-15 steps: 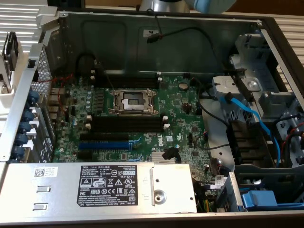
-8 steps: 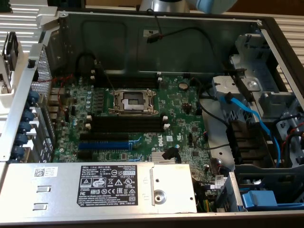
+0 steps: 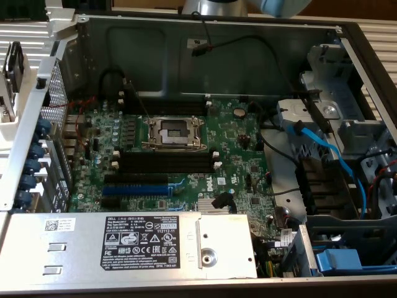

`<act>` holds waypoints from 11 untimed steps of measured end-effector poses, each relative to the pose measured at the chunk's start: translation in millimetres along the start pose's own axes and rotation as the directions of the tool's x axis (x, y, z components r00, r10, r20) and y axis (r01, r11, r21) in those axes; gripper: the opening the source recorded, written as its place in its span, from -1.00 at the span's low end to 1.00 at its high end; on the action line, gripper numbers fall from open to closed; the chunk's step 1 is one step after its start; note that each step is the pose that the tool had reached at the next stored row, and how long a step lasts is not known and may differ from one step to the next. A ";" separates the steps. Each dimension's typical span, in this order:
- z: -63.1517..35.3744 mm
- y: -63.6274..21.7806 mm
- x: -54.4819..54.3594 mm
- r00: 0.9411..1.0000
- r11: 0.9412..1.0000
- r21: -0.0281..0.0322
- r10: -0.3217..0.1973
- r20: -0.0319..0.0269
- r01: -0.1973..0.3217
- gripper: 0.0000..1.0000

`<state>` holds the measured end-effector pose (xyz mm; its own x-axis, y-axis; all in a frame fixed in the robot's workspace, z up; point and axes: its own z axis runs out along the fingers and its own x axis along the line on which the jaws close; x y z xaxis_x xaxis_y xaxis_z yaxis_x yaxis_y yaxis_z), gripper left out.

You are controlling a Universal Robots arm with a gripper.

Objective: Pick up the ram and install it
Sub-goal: 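Pick up the ram and move it above insertion slot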

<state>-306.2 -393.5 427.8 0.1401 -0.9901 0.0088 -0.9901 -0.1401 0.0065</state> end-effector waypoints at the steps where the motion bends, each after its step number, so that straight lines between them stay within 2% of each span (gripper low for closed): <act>1: -0.1 -4.3 1.7 1.000 1.000 0.000 0.000 0.000 0.000 -0.76; 11: -0.2 -48.1 18.0 1.000 1.000 0.000 0.000 0.000 0.000 -0.76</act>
<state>-256.1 -404.6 427.8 0.1400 -0.9901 0.0088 -0.9901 -0.1399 0.0065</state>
